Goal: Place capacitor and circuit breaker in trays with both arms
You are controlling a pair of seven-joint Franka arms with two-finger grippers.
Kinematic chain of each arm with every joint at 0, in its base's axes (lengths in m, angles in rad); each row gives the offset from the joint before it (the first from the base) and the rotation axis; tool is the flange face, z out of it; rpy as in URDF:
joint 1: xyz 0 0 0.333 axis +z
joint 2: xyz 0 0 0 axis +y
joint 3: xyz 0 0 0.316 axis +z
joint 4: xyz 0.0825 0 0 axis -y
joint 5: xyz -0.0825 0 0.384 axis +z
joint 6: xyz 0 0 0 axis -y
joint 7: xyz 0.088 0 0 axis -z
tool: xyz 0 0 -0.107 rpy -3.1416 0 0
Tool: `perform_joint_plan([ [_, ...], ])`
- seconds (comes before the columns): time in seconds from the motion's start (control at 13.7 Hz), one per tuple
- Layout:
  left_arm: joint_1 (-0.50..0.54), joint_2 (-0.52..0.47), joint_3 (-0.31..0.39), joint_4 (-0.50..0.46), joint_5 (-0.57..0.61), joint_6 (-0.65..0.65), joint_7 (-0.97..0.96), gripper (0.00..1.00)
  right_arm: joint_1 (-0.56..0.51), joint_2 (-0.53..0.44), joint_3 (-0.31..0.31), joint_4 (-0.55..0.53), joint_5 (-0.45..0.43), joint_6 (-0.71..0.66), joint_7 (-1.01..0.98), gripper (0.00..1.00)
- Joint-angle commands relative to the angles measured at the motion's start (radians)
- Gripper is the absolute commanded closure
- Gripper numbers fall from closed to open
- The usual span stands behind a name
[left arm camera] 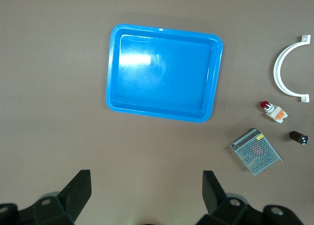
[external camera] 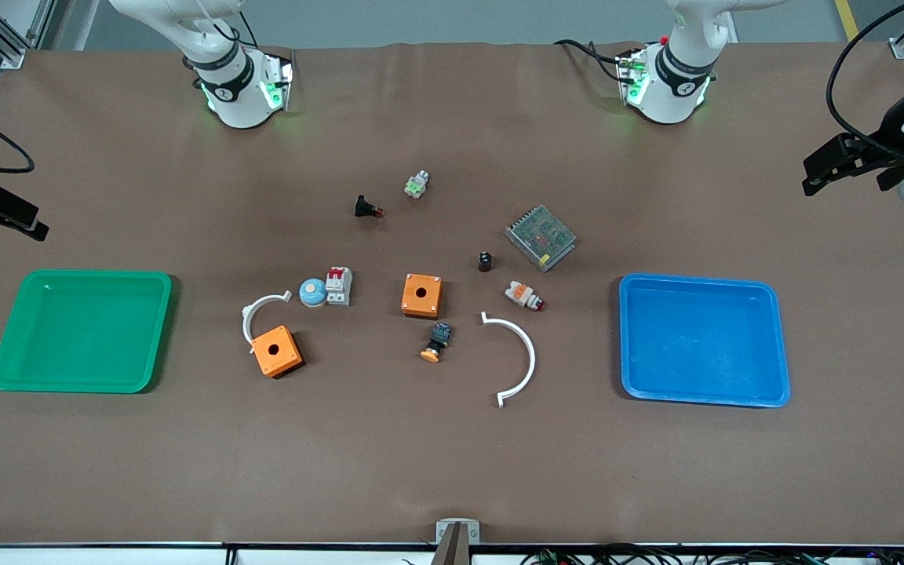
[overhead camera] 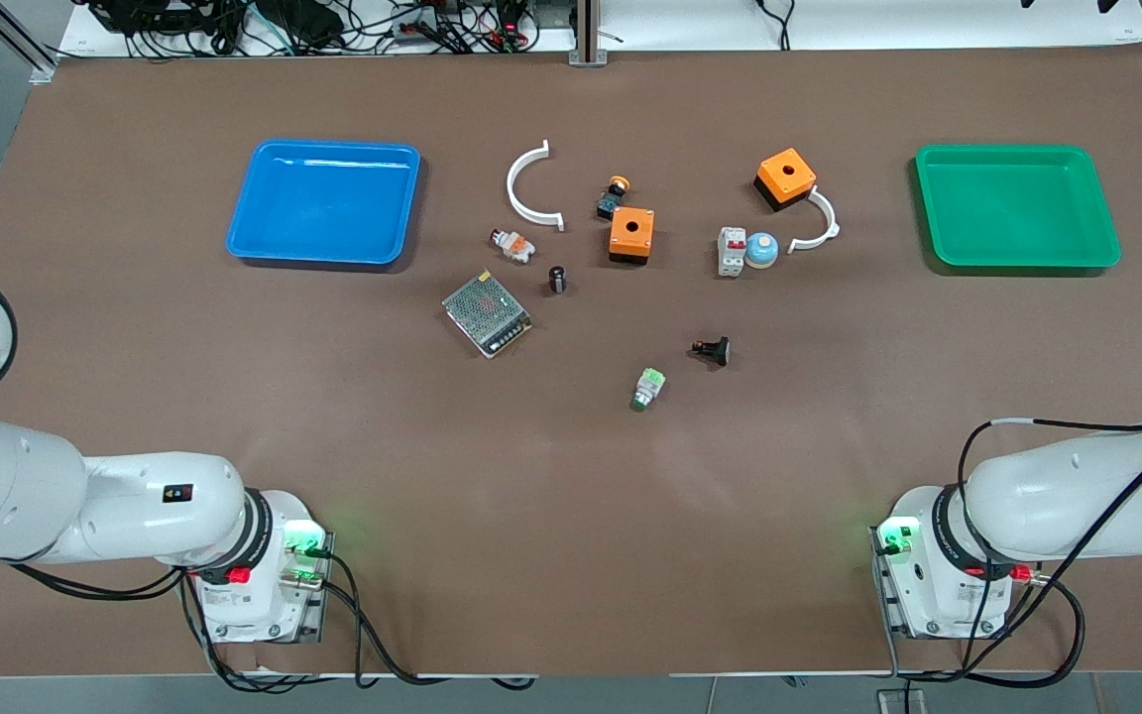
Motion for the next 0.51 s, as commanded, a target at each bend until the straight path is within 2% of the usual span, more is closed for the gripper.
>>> perform_joint_plan([
  [0.0,0.002,0.005,-0.009,0.014,0.019,-0.004,-0.003,0.0,-0.017,0.013,0.012,0.026,0.013,-0.015,-0.01,0.0],
  [0.44,0.001,0.017,-0.009,0.016,0.017,-0.004,-0.001,0.0,-0.018,0.012,0.012,0.026,0.013,-0.015,-0.01,0.0],
])
